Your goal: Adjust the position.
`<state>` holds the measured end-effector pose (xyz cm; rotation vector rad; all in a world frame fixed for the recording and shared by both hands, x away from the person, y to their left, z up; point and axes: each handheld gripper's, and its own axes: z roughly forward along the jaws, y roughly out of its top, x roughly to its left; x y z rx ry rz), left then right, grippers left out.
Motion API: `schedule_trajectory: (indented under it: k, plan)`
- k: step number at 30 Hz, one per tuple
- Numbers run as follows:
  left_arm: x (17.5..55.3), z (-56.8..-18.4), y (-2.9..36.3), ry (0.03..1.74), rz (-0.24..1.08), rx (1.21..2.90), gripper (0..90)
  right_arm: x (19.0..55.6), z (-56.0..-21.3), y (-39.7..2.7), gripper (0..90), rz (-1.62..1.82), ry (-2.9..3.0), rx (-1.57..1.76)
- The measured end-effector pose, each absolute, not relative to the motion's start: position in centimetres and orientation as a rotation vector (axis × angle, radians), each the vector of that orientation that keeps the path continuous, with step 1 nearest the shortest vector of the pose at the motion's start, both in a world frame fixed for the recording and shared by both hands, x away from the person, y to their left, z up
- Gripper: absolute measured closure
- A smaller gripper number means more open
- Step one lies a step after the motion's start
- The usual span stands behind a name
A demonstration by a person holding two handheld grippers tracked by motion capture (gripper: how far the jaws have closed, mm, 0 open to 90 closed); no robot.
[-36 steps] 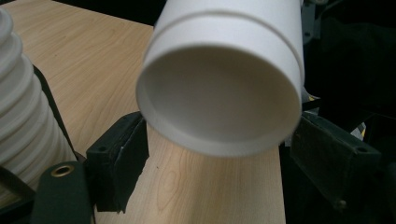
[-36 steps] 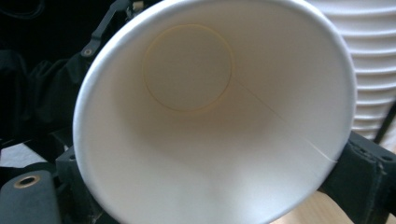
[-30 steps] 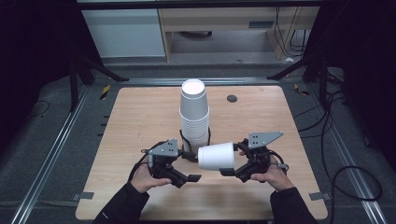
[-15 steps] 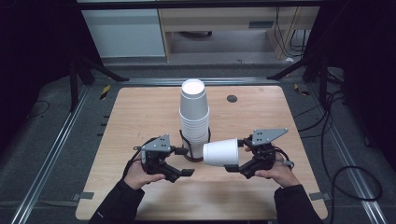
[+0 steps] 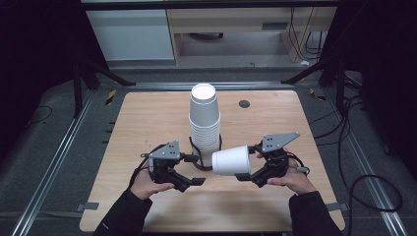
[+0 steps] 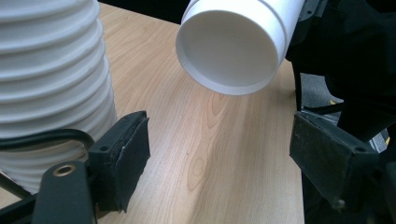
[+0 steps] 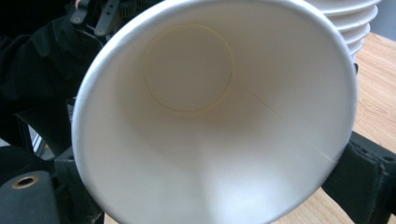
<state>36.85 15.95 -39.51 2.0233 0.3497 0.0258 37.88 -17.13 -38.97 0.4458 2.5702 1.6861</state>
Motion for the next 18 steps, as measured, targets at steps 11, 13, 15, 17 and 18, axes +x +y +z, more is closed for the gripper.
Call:
schedule_trajectory:
  k: [11, 13, 15, 17, 18]
  plan:
    - [36.5, -39.2, 15.4, 0.326, 0.032, 2.05, 18.0, 38.3, -38.4, -15.8, 9.0, 1.584, 2.663, 0.375]
    - [36.5, -39.3, 15.3, 0.325, 0.034, 2.058, 17.7, 38.4, -38.4, -15.6, 9.0, 1.574, 2.676, 0.368]
    - [36.5, -39.4, 15.1, 0.328, 0.038, 2.065, 17.0, 38.4, -38.4, -15.4, 9.0, 1.555, 2.687, 0.36]
    - [36.5, -39.5, 15.0, 0.323, 0.041, 2.074, 16.5, 38.4, -38.4, -15.1, 9.0, 1.54, 2.703, 0.349]
    - [36.5, -39.5, 15.0, 0.323, 0.041, 2.074, 16.3, 38.5, -38.4, -15.0, 9.0, 1.532, 2.709, 0.345]
